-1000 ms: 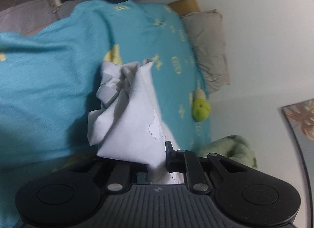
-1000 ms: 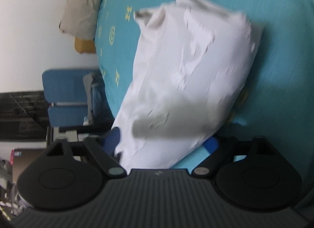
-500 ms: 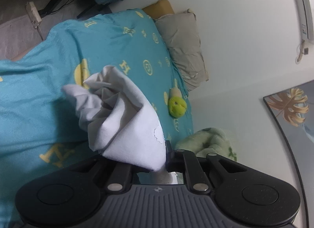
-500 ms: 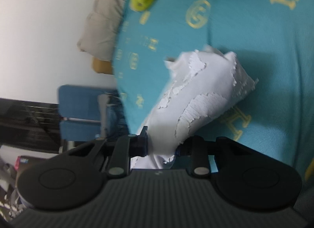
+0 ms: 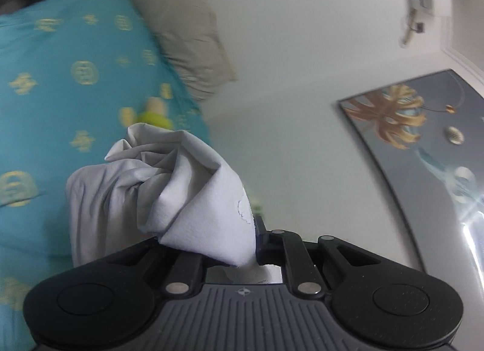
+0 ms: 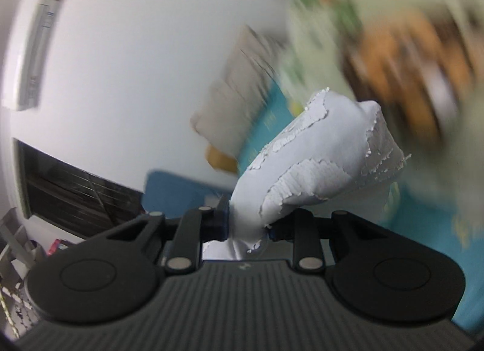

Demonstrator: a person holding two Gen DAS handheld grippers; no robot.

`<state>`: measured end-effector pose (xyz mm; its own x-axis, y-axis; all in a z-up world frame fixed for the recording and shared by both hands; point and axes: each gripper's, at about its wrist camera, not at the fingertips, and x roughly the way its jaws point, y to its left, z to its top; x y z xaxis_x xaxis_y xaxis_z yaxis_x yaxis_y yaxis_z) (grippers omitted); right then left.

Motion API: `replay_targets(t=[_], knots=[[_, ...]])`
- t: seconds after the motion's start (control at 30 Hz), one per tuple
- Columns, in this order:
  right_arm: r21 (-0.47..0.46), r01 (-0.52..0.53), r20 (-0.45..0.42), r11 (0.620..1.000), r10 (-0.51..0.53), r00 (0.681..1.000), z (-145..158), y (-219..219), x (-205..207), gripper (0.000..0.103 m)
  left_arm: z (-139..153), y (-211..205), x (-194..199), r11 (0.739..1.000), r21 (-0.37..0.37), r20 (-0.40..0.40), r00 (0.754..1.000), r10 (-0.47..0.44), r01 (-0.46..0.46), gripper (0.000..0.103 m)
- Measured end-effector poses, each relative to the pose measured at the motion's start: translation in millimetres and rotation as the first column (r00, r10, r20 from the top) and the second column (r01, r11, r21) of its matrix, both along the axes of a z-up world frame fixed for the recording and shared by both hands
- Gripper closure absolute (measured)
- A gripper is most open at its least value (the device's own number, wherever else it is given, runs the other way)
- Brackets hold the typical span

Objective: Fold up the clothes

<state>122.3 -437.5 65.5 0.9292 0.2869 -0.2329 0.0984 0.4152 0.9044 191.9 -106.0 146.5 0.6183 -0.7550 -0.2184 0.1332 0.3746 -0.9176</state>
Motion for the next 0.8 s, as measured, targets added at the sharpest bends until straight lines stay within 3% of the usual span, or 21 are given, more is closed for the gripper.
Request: replay_targets(t=[0.17,0.23,0.3,0.43,0.57,0.7,0.8], knots=[[-0.155,0.132,0.197,0.979,-0.101,0.975,89,-75,6,0.077,68,-104,28,0.992,-0.061,0.164,0.981,-0.101,0.112,0.090],[-0.218,0.202,0.245,0.955,-0.147,0.958,105,-96,2,0.077,81,-144,28,0.987,-0.057,0.225,0.966,-0.131,0.147,0.089],[-0.248,0.255,0.256,0.935,-0.191,0.948,102,-114,0,0.077,72,-177,30,0.982,-0.054,0.247,0.955,-0.162,0.180,0.089],[-0.269,0.303,0.184,0.914,-0.261,0.948,51,-144,-6,0.077,-2,-227,51,0.970,0.032,0.217,0.946,-0.241,0.240,0.089],[-0.329,0.290,0.121,0.898,-0.265,0.957,-30,-134,-25,0.076,-75,-228,27,0.952,0.102,0.172,0.937,-0.304,0.290,0.089],[-0.328,0.268,0.071,0.906,-0.259,0.963,-85,-116,-69,0.077,-121,-212,-7,0.926,0.183,0.166,0.918,-0.360,0.330,0.089],[-0.302,0.269,0.030,0.915,-0.273,0.962,-108,-113,-93,0.077,-142,-213,-19,0.905,0.261,0.153,0.912,-0.382,0.335,0.088]])
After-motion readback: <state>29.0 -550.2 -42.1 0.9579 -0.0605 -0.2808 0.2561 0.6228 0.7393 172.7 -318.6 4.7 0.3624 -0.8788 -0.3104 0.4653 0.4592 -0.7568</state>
